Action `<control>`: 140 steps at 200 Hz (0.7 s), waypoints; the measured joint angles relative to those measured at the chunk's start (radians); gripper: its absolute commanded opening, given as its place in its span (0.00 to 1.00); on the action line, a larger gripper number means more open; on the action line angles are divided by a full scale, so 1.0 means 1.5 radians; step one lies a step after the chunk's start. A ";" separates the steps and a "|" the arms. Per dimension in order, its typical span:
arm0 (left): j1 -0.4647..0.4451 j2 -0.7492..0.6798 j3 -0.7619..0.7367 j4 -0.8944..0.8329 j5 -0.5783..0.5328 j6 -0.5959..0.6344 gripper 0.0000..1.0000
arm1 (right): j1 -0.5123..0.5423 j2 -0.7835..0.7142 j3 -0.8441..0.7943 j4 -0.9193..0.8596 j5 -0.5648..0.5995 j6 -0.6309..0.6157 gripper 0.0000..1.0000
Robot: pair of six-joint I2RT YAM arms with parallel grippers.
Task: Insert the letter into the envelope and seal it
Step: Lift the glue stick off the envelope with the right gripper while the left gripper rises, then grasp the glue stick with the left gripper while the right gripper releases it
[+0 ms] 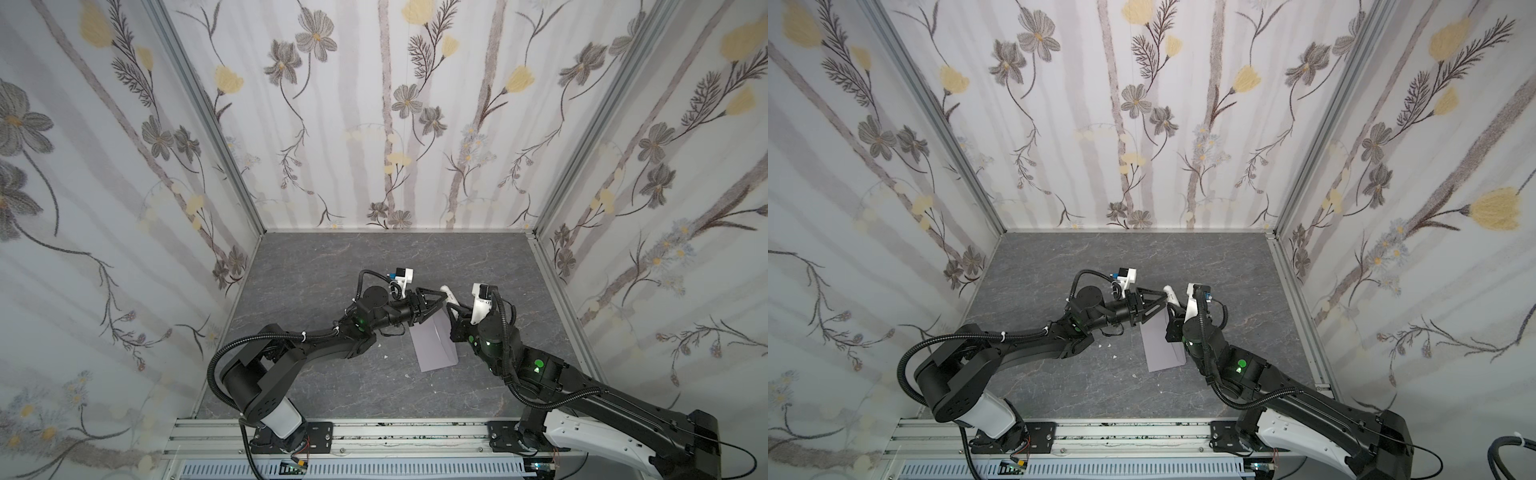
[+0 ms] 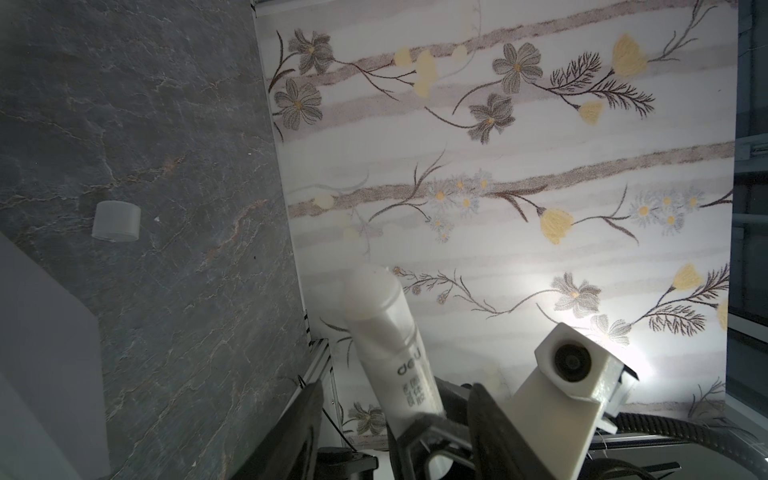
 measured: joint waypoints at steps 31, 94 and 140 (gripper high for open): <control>0.001 0.028 0.023 0.026 0.003 -0.013 0.41 | 0.004 0.002 0.000 0.002 0.004 0.000 0.00; 0.001 0.059 0.050 0.034 0.005 -0.024 0.40 | 0.006 0.012 0.002 0.008 0.021 0.000 0.00; 0.001 0.079 0.068 0.041 0.006 -0.037 0.35 | 0.007 0.020 0.003 0.016 0.031 0.000 0.00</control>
